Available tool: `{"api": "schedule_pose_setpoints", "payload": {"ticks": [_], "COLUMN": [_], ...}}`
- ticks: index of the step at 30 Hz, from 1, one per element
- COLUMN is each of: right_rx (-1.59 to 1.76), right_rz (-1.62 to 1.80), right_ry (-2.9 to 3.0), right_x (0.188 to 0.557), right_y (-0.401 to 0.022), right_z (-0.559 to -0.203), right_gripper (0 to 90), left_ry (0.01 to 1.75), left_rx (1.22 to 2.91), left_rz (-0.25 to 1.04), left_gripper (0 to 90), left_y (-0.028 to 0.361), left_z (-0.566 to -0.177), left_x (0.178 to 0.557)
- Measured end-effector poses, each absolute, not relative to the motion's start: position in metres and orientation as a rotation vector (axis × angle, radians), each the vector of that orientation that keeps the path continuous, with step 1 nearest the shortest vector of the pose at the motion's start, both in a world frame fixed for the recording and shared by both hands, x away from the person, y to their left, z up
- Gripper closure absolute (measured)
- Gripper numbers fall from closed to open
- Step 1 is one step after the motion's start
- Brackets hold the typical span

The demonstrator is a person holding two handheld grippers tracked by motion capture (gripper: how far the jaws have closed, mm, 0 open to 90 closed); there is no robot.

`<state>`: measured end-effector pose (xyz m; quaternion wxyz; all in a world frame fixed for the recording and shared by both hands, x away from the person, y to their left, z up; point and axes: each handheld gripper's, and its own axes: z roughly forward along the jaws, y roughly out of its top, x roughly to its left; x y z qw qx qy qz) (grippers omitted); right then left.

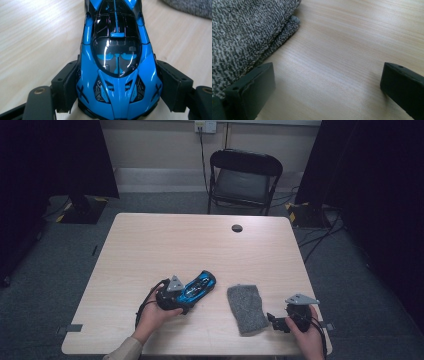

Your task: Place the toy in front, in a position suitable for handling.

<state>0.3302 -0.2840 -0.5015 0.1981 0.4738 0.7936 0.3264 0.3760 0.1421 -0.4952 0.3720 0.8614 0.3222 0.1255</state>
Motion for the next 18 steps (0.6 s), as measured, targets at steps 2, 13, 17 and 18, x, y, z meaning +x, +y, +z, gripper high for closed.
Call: {"api": "schedule_pose_setpoints", "payload": {"ticks": [2, 13, 17, 18], "right_rx": [1.330, 1.349, 1.330, 1.313], "right_rz": [0.910, 0.905, 0.957, 1.021], "right_ry": [2.217, 2.188, 2.168, 2.162], "right_x": [0.330, 0.331, 0.331, 0.332], "right_y": [-0.284, -0.280, -0.272, -0.262], "right_z": [-0.501, -0.486, -0.466, -0.453], "right_gripper": [0.0, 16.7, 22.6, 16.5], "left_ry": [0.818, 0.818, 0.817, 0.816], "left_rx": [2.218, 2.193, 2.189, 2.189], "left_rz": [0.331, 0.342, 0.341, 0.342], "left_gripper": [25.7, 25.6, 25.6, 25.6], "left_y": [0.148, 0.153, 0.153, 0.153], "left_z": [-0.495, -0.498, -0.498, -0.498], "left_x": [0.370, 0.364, 0.364, 0.363]}}
